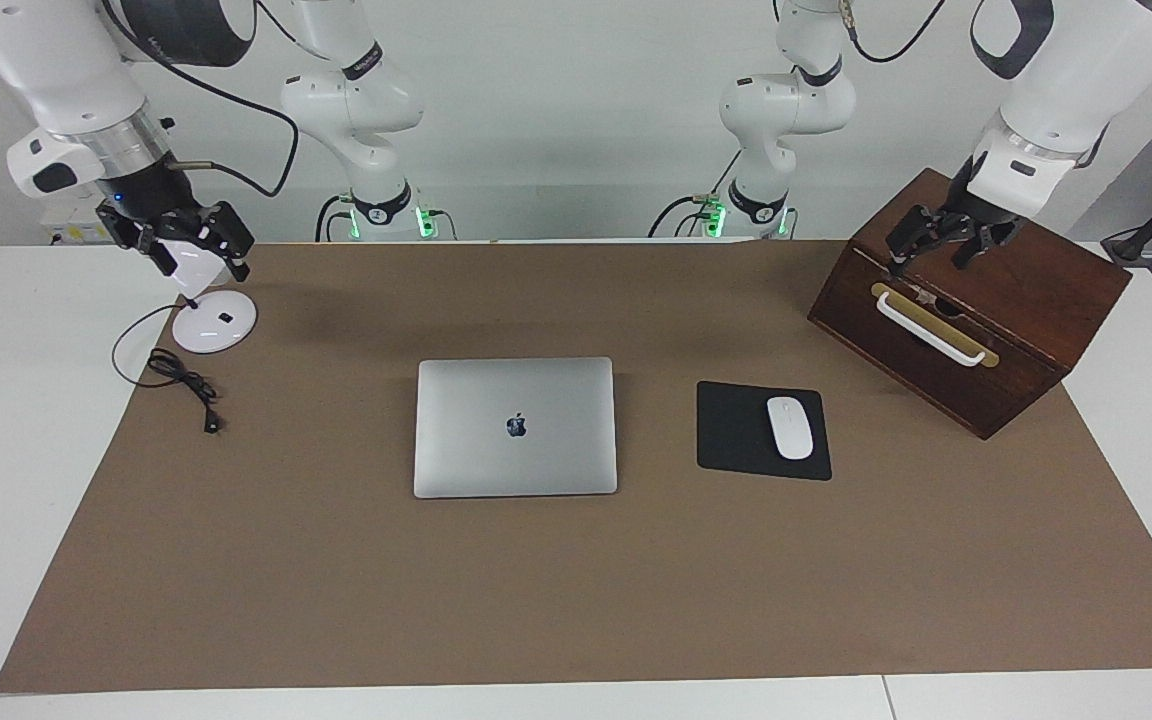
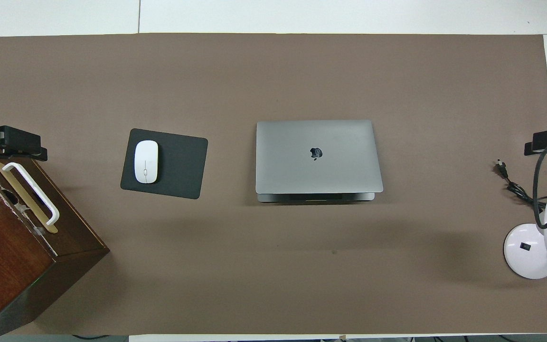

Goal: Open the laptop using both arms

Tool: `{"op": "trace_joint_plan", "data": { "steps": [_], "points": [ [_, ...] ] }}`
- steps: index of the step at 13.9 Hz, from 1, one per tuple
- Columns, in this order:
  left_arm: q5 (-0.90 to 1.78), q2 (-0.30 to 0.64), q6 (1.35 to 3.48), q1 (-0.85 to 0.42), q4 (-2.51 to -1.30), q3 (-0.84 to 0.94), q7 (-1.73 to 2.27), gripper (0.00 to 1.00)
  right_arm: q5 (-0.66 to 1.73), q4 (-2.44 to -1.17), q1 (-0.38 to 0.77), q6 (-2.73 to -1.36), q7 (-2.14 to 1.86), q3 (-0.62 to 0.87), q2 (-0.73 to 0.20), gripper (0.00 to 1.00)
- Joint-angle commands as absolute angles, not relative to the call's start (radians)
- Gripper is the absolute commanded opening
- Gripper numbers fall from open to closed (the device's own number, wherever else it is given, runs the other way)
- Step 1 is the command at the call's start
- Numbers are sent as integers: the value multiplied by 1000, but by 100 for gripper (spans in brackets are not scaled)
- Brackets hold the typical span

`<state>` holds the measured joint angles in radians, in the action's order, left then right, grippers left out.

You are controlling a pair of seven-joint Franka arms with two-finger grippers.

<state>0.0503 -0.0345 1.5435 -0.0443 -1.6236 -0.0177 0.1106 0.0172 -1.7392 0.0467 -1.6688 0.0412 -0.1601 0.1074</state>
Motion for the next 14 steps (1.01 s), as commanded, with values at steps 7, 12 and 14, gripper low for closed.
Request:
{"op": "trace_joint_plan", "data": {
  "steps": [7, 12, 14],
  "points": [
    [34, -28, 1552, -34, -1612, -8, 97, 100, 17, -1779, 43, -1692, -3, -155, 136, 100],
    [35, -26, 1555, -34, -1614, -8, 107, 0, 17, -1807, 61, -1690, 5, -152, 152, 100],
    [37, -26, 1565, -34, -1615, -8, 110, 0, 17, -1807, 61, -1678, -1, -152, 152, 100]
  ]
}}
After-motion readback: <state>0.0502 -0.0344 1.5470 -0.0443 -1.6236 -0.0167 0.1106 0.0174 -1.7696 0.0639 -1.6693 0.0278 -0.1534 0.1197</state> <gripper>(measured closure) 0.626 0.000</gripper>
